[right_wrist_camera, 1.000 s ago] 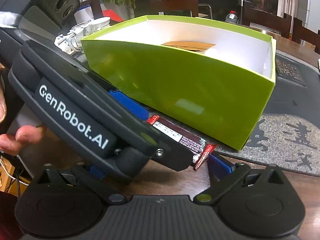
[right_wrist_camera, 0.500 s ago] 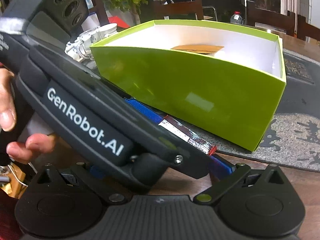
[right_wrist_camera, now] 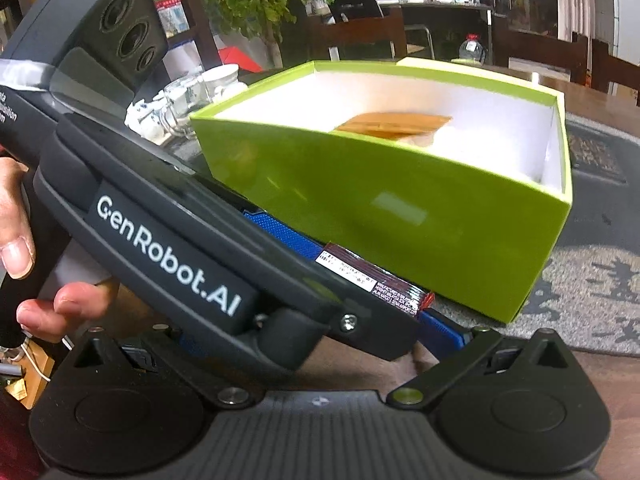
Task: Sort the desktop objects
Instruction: 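Close the left gripper across the chocolate bar and lift it, then carry the chocolate bar into the green box and open the left gripper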
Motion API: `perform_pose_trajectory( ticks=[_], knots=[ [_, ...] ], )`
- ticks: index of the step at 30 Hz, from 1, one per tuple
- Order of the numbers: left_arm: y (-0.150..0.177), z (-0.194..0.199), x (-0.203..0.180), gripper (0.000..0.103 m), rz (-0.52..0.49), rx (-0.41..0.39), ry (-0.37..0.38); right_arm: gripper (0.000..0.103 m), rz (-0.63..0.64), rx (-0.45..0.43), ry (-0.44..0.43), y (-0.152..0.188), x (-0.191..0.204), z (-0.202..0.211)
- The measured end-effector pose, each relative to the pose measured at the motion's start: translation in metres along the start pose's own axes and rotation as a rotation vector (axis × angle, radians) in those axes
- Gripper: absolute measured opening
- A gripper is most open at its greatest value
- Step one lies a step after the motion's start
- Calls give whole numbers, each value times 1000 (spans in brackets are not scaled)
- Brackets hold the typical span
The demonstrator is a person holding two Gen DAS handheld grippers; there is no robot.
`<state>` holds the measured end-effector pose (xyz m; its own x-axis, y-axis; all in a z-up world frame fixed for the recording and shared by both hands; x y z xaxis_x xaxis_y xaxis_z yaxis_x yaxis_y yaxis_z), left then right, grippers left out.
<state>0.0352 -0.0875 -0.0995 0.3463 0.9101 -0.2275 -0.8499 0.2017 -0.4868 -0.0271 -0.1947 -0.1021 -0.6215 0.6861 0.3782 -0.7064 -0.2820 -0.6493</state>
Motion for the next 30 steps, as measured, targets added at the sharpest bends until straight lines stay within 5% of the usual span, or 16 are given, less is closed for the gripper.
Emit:
perform_pose_trajectory(
  ticks=[16, 30],
  knots=[
    [-29, 77, -6, 84, -28, -183, -5, 103, 170, -101, 13, -42, 42, 53],
    [-95, 41, 41, 84, 59, -168, -39, 103, 230, -89, 8, -111, 9, 17]
  ],
)
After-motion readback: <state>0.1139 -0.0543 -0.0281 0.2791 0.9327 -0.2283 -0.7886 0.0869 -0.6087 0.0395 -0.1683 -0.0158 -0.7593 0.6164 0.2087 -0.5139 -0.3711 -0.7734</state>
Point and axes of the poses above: each gripper's, at about its wrist camera, not at the fingertips, and z roughly against the way its jaws point, x to its left, y to its underside, the point moved 2 cm from there along -z, roughly the way its jaws point, and after that the axes turned 14 degrees about -y, right-handed, at the moved point
